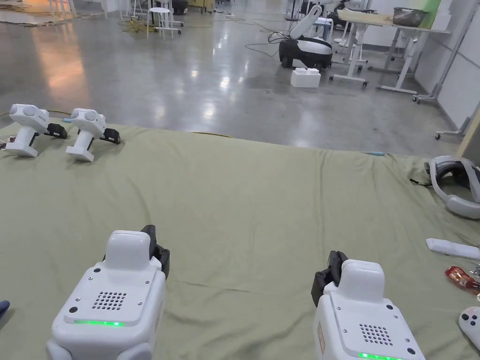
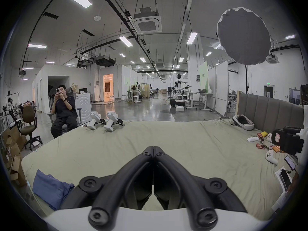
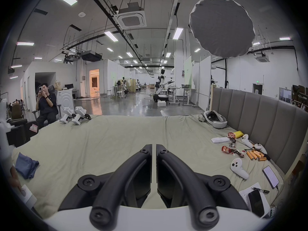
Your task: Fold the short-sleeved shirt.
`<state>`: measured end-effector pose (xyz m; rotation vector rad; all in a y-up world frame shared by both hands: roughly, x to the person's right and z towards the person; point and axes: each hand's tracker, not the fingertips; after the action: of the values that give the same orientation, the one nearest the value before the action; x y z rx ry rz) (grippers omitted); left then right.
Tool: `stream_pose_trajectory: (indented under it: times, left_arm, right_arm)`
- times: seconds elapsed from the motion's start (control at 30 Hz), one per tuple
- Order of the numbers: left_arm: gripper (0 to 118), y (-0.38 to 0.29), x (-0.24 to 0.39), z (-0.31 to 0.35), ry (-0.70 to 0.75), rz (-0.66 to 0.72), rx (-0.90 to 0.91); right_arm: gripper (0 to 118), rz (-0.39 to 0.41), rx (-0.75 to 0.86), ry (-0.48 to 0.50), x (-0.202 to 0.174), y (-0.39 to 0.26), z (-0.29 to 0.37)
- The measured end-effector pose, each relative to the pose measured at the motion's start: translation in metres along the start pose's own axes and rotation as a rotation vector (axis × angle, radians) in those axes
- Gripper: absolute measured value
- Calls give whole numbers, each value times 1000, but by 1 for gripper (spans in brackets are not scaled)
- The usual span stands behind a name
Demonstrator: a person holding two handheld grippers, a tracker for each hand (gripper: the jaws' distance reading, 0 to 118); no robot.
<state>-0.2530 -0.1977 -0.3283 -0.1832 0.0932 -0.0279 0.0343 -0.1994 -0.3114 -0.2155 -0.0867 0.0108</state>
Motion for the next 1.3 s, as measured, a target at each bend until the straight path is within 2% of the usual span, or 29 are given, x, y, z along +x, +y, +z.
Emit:
stream_pose_trajectory:
  times: [0.13,0.2,0.3,0.47,0.53,0.57,0.6,0.63,0.67,0.7,0.77,0.8,1.07,1.3]
  left_arm:
    - [2,1,-3,1,2,9,1]
    - [2,1,-4,2,2,9,10]
    - [2,2,-2,2,6,-6,18]
    - [2,2,-1,2,1,-17,31]
    - [10,3,1,1,11,-17,34]
    - [21,3,0,2,11,-15,35]
    - [40,4,-1,1,5,-11,33]
    - [49,4,-2,1,-4,-5,32]
    - [52,5,-4,0,-19,5,32]
    - [57,6,-5,0,-18,9,32]
    - [72,7,-6,-2,1,13,32]
    - [72,7,-7,-2,11,19,32]
    - [74,12,-19,-7,23,85,17]
    - [74,13,-21,-7,15,57,26]
  right_arm:
    - [6,16,1,6,-2,-1,-3]
    - [7,61,29,-7,-6,-2,-3]
    - [7,86,52,-16,-9,-4,-1]
    - [12,90,56,7,-8,-2,-1]
    - [27,72,54,-3,-8,1,-1]
    - [38,64,53,-5,-7,2,-1]
    - [60,63,54,-4,-7,2,-1]
    - [77,62,51,-2,-7,2,-2]
    - [90,64,50,-3,-6,2,-2]
    - [100,67,52,-4,-6,2,-2]
    - [109,71,57,1,-6,3,-2]
    - [114,71,56,4,-6,3,-2]
    - [114,46,81,-15,-8,8,-1]
    - [114,-2,50,11,2,13,-7]
